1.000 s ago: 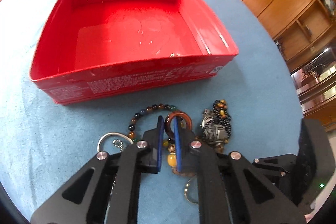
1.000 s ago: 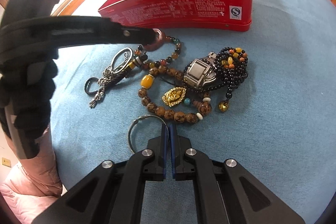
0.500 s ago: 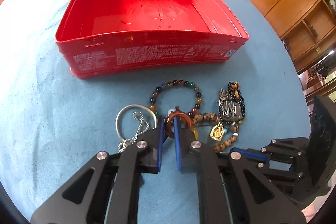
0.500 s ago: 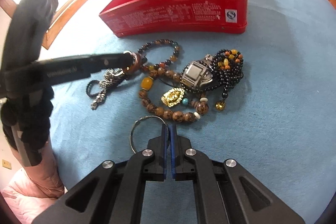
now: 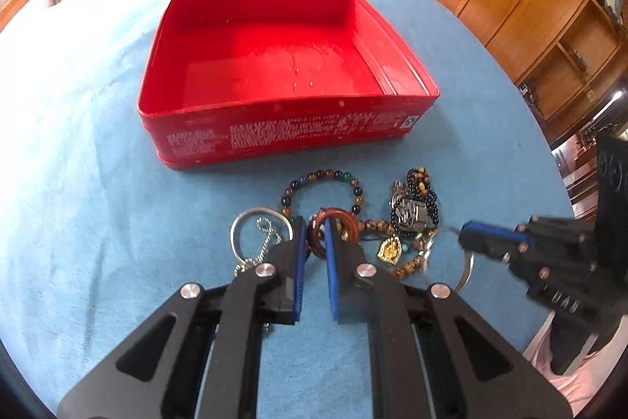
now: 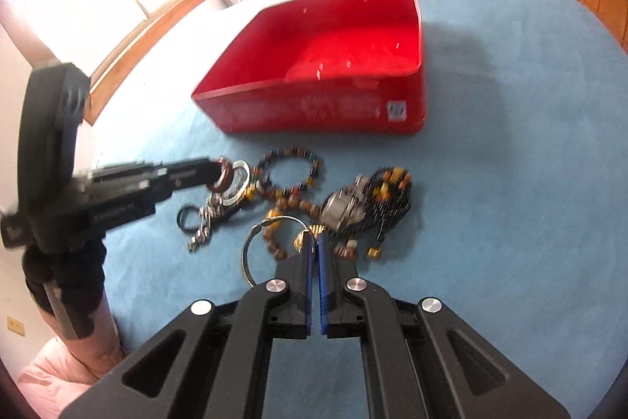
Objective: Organize jewelry
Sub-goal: 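Drop the small ring into the red tin with left tool while right drops silver ring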
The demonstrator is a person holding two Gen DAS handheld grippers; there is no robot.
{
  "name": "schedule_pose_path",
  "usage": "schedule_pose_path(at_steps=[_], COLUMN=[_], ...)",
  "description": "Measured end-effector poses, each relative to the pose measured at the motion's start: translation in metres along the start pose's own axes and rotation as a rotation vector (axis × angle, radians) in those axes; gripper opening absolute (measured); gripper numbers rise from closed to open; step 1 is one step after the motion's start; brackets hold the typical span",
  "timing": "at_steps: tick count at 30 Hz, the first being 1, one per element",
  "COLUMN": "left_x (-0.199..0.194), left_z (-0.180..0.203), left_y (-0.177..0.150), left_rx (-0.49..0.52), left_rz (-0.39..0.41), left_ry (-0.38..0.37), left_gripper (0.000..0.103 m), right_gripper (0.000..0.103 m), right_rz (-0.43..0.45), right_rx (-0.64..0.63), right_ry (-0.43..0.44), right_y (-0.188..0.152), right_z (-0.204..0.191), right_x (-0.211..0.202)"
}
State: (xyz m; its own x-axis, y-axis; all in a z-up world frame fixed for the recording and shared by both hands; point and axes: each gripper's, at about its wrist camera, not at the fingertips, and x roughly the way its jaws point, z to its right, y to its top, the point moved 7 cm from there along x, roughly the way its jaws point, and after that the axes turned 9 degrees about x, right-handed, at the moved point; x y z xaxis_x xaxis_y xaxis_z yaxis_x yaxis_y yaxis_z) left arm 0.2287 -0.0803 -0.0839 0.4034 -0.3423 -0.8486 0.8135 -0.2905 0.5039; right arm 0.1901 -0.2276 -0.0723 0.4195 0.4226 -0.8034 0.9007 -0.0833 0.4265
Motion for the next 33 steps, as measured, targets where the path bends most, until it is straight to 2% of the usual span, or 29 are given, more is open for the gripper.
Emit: schedule_pose_path(at_steps=[8,13,18,23,33], left_x=[-0.017,-0.022,-0.010,0.026,0.078], left_z=[-0.001,-0.013,-0.033,-0.051,-0.077], left_y=[0.029,0.062,0.093,0.110,0.115], left_rx=[0.021,0.000,-0.041,-0.076,-0.099], left_rz=[0.044,0.076,0.084,0.030,-0.072], left_ry=[0.032,0.055,0.055,0.063,0.084], left_gripper=[0.008,0.008,0.008,0.008,0.008], right_gripper=[0.003,0.003,0.003,0.003,0.003], right_rz=[0.093,0.112,0.101,0.061,0.010], right_rx=[0.015,0.043,0.079,0.091,0.054], right_ry=[0.011,0.006,0.009,-0.018,-0.102], right_y=[0.065,0.104,0.138,0.156,0.169], right_z=[0.000,0.005,0.013,0.019,0.021], right_x=[-0.024,-0.020,0.007,0.045,0.094])
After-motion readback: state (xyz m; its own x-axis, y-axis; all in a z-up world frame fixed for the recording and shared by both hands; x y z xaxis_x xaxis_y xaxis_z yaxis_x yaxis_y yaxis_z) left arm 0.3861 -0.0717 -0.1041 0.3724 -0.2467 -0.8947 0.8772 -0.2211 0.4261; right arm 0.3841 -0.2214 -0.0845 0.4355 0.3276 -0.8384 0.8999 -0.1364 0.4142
